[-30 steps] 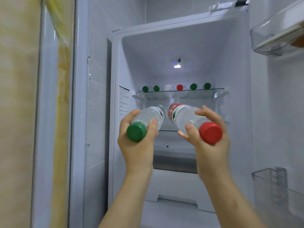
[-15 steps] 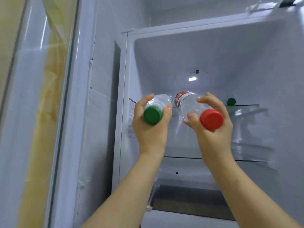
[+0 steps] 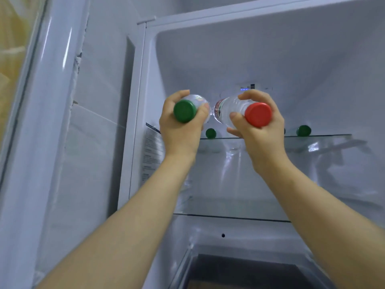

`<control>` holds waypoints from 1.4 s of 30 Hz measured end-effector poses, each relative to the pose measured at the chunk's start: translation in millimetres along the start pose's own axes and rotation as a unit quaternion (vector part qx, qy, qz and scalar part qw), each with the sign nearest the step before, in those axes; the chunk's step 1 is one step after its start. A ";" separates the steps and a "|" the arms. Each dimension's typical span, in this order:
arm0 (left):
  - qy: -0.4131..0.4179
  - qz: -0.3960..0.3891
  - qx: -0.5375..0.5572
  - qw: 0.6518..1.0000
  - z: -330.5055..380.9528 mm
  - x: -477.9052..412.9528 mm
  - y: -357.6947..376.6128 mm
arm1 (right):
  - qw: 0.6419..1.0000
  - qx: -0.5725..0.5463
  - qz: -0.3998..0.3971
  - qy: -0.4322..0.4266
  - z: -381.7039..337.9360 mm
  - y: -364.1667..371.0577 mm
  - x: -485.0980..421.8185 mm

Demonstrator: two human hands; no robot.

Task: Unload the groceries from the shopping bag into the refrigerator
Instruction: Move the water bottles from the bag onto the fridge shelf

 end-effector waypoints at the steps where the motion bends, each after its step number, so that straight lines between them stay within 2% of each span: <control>1: -0.005 0.000 0.001 1.000 -3.1 -3.0 3.6 | 1.000 -0.001 -0.002 0.007 4.0 0.5 -4.6; 14: -0.075 -0.012 -0.014 0.997 -43.9 -44.3 38.6 | 0.996 0.037 -0.049 0.072 44.5 -1.8 -47.9; 22: -0.068 -0.003 -0.056 0.996 -72.2 -63.6 41.4 | 0.990 0.048 -0.086 0.098 65.7 2.9 -62.1; 30: -0.057 -0.037 -0.079 0.995 -93.5 -72.9 42.3 | 0.988 0.068 -0.101 0.096 85.8 10.3 -72.9; 37: -0.013 -0.087 -0.186 0.979 -101.3 -85.9 47.4 | 0.985 0.105 -0.104 0.084 94.5 15.5 -81.6; 42: 0.025 -0.063 -0.300 0.951 -107.7 -93.3 47.2 | 0.986 0.104 -0.099 0.088 98.5 13.7 -81.0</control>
Point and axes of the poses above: each hand's wrist, its own x-axis away from the middle knuckle, its own y-axis out of the palm, z = x × y, the point moved 1 cm from there along -x, towards the middle knuckle, and after that the axes turned 7 degrees about z, right-handed, at the moved point
